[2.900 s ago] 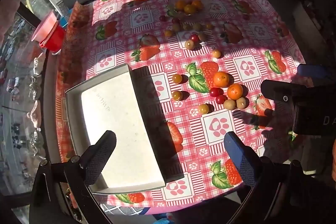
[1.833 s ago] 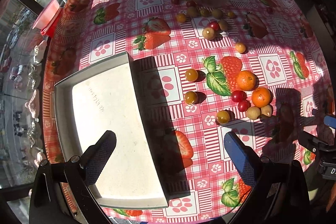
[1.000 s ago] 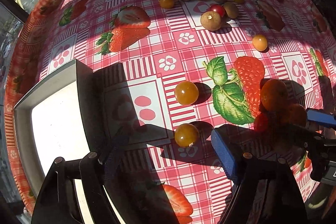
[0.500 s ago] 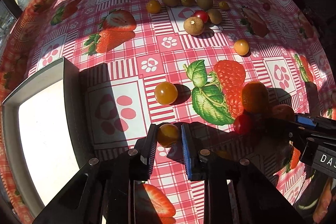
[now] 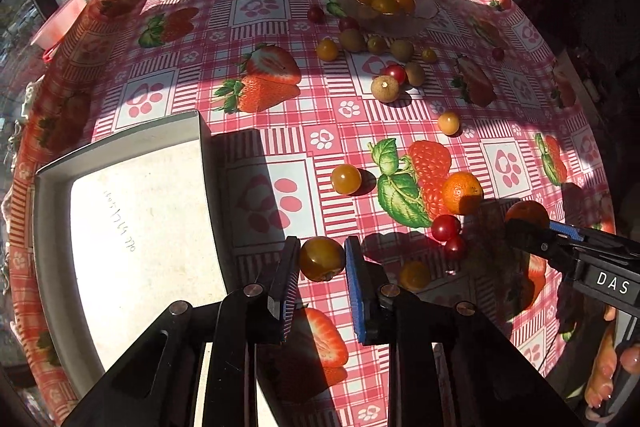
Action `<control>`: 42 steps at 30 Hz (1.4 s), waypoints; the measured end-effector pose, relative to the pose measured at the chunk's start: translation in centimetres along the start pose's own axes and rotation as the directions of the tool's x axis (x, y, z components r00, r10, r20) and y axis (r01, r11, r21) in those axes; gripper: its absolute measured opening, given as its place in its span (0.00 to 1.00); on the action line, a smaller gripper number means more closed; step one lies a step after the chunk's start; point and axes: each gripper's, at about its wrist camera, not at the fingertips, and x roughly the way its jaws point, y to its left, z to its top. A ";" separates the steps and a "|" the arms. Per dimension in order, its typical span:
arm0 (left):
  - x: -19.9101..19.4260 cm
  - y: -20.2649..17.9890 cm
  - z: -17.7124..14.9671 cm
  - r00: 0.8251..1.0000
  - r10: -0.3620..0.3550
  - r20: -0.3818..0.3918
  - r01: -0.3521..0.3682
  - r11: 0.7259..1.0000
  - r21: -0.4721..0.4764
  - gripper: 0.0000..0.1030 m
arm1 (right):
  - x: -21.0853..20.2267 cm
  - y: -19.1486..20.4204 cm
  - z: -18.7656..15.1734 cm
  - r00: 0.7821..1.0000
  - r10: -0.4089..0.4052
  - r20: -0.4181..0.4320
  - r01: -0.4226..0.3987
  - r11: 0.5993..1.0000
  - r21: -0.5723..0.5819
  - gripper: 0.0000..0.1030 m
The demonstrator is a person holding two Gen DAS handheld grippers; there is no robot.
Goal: Organize fruits
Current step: 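Grasp a tangerine with the right gripper while the left gripper grasps a yellow cherry tomato, then carry the tangerine and yellow tomato in both grippers over the white tray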
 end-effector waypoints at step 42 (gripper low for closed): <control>0.6 16.5 -8.3 0.973 0.211 -0.096 -0.230 0.936 -0.266 0.24 | 10.7 23.6 -4.3 0.973 0.014 -0.232 -0.121 0.882 -0.456 0.41</control>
